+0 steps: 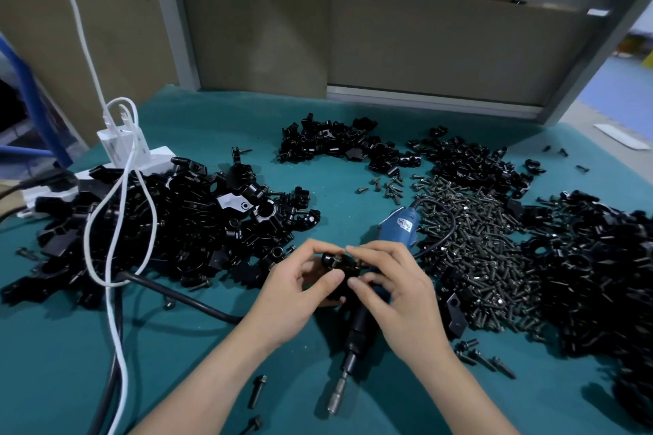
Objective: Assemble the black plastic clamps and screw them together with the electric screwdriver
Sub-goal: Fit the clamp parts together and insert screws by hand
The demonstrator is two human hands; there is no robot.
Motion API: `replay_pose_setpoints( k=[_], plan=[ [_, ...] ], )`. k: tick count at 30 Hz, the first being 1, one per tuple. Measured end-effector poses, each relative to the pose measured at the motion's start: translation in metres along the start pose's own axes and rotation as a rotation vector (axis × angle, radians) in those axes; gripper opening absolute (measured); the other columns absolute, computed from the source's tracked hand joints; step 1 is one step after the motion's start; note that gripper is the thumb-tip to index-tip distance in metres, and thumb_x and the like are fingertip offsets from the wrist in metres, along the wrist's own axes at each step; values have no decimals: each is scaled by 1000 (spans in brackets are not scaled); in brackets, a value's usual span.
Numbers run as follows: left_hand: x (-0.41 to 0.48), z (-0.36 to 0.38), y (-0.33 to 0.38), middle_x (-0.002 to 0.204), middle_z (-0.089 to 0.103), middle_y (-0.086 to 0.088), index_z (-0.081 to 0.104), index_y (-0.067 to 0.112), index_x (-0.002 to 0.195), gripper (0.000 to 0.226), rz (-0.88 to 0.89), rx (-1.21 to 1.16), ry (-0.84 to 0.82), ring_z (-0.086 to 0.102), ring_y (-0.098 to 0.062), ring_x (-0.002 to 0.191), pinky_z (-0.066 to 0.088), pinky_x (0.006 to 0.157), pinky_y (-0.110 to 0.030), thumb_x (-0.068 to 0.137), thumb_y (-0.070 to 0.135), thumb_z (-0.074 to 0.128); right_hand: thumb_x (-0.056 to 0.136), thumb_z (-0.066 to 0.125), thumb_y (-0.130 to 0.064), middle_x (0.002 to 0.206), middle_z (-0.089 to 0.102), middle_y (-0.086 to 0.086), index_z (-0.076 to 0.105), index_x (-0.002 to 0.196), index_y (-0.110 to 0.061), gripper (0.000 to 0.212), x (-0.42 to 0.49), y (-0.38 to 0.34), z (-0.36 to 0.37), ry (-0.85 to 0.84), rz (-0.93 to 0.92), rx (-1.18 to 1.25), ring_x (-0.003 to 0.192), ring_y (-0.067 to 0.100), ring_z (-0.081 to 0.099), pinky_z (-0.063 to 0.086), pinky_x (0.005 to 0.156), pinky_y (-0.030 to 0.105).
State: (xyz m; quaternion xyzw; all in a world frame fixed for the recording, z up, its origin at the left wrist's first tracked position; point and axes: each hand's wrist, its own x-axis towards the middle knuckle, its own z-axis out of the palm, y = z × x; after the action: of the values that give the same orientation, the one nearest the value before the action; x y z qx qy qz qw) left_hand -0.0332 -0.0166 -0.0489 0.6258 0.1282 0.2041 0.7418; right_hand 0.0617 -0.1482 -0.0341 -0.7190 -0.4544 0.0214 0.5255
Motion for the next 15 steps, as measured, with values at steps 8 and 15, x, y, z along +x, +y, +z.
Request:
replay_pose_setpoints(
  k=[8,15],
  plan=[
    [0,0,3,99,71,5,60,10,103,27,-46,-57,-28,69,-14,89,60,68,-36,77,13,65,77,74,5,100,67,-8,68,110,-40,56,3,5,-5,-25,229,313,96,10,65,50,82,17],
    [0,1,3,114,68,4,61,8,105,32,-23,-120,-35,68,-14,100,60,70,-39,75,13,66,76,76,2,103,64,2,65,105,-48,59,6,1,-10,-79,278,325,91,12,68,51,81,20]
  ],
)
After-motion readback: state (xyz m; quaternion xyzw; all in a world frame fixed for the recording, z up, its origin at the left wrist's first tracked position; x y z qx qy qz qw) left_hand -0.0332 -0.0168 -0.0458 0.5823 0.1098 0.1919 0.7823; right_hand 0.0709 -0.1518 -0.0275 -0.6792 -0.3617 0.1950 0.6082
